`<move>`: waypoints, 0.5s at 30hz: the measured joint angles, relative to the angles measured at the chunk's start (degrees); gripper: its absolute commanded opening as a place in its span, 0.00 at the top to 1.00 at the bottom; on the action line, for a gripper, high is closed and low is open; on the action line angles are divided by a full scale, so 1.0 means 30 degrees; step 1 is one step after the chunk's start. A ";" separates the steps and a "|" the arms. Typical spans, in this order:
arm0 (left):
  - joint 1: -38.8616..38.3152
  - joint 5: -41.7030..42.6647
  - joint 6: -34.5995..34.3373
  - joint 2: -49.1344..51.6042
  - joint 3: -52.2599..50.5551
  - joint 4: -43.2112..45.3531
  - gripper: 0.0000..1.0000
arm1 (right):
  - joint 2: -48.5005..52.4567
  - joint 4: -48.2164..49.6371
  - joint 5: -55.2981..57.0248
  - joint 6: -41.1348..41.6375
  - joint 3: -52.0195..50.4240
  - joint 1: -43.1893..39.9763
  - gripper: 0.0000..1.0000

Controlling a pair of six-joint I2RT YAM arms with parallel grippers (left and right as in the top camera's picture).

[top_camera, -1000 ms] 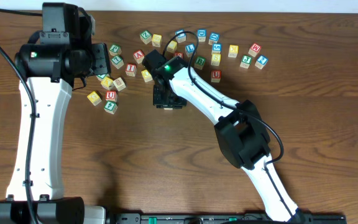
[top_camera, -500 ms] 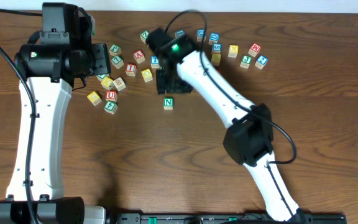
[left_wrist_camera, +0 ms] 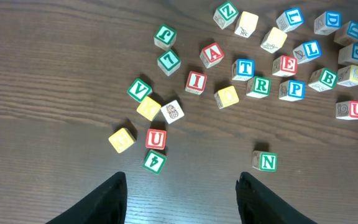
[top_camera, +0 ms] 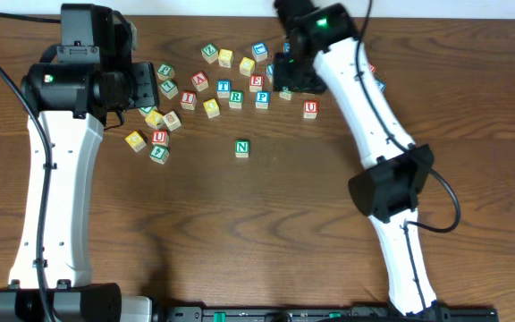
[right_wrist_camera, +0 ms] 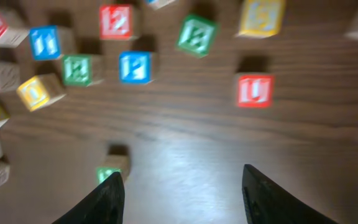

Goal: Spell out NEURIPS
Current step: 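Raise the right gripper and move it toward the far blocks, then lower the right gripper over the red E block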

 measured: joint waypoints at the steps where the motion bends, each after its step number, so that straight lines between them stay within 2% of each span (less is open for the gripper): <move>1: 0.0000 0.0000 -0.0007 0.0000 0.0000 0.0000 0.44 | 0.0000 -0.0007 0.0044 -0.0255 0.0000 -0.0160 0.44; 15: 0.0000 0.0007 0.0000 0.0000 0.0000 0.0000 0.44 | 0.0000 0.1129 0.0321 -0.1639 -0.0015 -0.0182 0.41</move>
